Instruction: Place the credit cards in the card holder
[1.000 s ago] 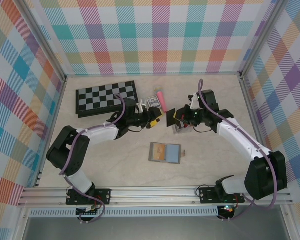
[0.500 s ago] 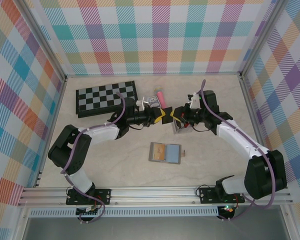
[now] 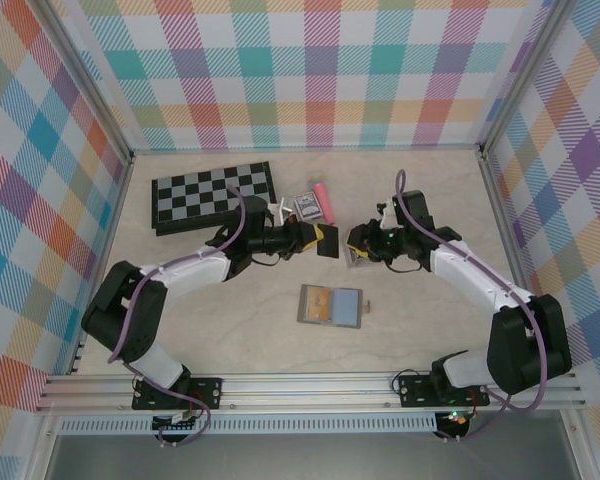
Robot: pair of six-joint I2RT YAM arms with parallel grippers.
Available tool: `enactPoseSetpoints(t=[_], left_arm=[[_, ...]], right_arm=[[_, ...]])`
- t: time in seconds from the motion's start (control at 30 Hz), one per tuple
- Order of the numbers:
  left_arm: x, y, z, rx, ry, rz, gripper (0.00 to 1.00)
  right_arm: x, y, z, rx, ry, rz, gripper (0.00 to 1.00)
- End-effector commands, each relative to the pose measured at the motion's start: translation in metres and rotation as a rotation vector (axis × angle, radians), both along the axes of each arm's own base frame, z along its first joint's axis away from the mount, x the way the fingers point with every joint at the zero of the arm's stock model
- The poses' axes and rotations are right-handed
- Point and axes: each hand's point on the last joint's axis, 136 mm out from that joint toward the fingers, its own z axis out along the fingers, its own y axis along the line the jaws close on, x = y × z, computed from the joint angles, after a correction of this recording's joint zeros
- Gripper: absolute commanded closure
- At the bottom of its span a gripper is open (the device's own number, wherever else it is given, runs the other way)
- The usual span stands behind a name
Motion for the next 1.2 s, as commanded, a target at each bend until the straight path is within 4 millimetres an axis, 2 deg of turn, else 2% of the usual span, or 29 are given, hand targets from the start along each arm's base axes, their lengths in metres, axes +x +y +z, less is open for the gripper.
enactPoseSetpoints(t=[0.0,0.1,0.2,0.5,0.9,1.17], left_arm=[[-0.029,0.014,-0.044,0.176,0.028,-0.033,1.0],[-0.046,0.011,-0.064,0.215,0.044,-0.052,1.0],[-0.059,0.005,-0.079,0.248,0.052,-0.072,1.0],[-0.075,-0.009,-0.11,0.306,0.046,-0.11,1.0],[-0.077,-0.015,-0.121,0.298,0.042,-0.112,1.0],[-0.079,-0.017,-0.132,0.309,0.064,-0.115,1.0]], right_arm=[[-0.035,-0.011,-0.042,-0.172,0.109,0.047,0.72],[-0.053,-0.012,-0.064,-0.243,0.157,0.058,0.72],[-0.063,-0.009,-0.079,-0.236,0.196,0.072,0.72],[-0.079,-0.024,-0.11,-0.324,0.277,0.065,0.72],[-0.085,-0.035,-0.137,-0.393,0.326,0.064,0.78],[-0.088,-0.04,-0.143,-0.421,0.34,0.059,0.79]])
